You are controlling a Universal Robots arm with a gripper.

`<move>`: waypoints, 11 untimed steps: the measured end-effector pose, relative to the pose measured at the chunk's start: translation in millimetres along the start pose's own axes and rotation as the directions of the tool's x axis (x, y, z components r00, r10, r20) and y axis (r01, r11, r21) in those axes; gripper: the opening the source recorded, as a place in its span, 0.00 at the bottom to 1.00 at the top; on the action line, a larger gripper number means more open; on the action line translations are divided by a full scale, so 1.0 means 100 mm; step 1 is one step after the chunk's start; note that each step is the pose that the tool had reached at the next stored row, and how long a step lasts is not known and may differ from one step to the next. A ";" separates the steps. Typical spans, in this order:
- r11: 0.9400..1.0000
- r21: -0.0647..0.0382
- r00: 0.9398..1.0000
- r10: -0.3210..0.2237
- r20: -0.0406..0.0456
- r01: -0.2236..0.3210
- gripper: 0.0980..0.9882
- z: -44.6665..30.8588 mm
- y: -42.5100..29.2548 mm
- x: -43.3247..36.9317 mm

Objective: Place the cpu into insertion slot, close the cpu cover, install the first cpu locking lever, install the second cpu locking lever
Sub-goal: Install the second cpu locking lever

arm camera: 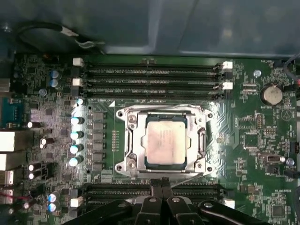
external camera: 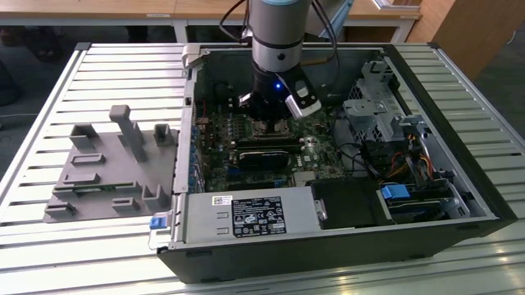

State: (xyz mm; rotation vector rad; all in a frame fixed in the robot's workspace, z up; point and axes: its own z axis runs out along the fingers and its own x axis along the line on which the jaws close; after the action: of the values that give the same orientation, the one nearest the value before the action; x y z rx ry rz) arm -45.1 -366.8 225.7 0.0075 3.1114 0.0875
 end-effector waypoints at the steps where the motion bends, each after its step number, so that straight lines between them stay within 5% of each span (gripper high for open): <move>1: 1.000 0.000 1.000 0.000 0.000 0.000 0.01 0.000 -0.007 0.004; 11: 1.000 -0.001 1.000 0.000 -0.001 0.000 0.01 0.074 -0.031 0.067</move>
State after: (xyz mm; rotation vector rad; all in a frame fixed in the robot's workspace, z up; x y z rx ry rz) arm -51.5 -369.4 218.0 0.0074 3.1119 0.0894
